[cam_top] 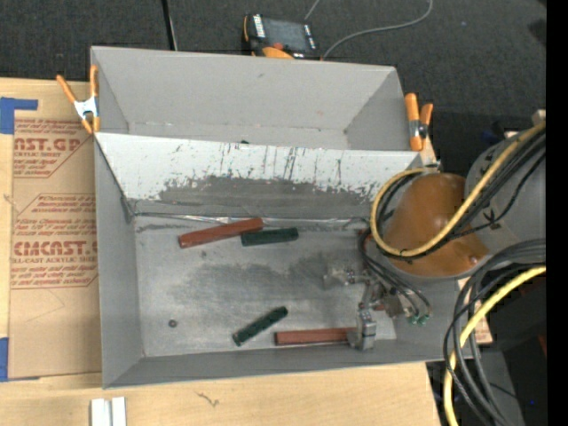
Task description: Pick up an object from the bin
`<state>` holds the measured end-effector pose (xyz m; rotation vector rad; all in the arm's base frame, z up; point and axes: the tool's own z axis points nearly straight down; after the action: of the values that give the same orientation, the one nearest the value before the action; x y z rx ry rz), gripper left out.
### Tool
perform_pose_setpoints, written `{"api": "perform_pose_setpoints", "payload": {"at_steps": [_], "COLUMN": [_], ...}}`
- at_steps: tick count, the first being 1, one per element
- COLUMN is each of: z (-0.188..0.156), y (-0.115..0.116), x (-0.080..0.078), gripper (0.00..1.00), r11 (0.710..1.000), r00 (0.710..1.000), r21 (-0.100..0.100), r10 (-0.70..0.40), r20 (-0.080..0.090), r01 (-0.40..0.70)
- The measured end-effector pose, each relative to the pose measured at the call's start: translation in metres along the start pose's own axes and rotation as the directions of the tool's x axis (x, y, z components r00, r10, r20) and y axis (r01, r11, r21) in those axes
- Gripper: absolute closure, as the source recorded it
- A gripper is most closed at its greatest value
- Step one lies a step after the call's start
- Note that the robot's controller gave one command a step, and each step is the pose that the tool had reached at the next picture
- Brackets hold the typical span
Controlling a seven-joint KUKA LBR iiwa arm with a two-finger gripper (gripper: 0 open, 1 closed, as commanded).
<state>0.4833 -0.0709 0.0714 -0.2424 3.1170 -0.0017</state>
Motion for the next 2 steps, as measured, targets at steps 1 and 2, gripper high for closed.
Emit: {"api": "perform_pose_setpoints", "payload": {"at_steps": [1, 2], "z": [-0.017, 0.002], "y": [0.0, -0.02], "x": [0.001, -0.001], "gripper": [0.0, 0.0], "r11": [1.0, 0.999], "r00": [1.0, 0.998], "r21": [-0.001, -0.002], "r10": [-0.006, 0.054], "r20": [-0.009, -0.011], "r01": [0.006, -0.054]}}
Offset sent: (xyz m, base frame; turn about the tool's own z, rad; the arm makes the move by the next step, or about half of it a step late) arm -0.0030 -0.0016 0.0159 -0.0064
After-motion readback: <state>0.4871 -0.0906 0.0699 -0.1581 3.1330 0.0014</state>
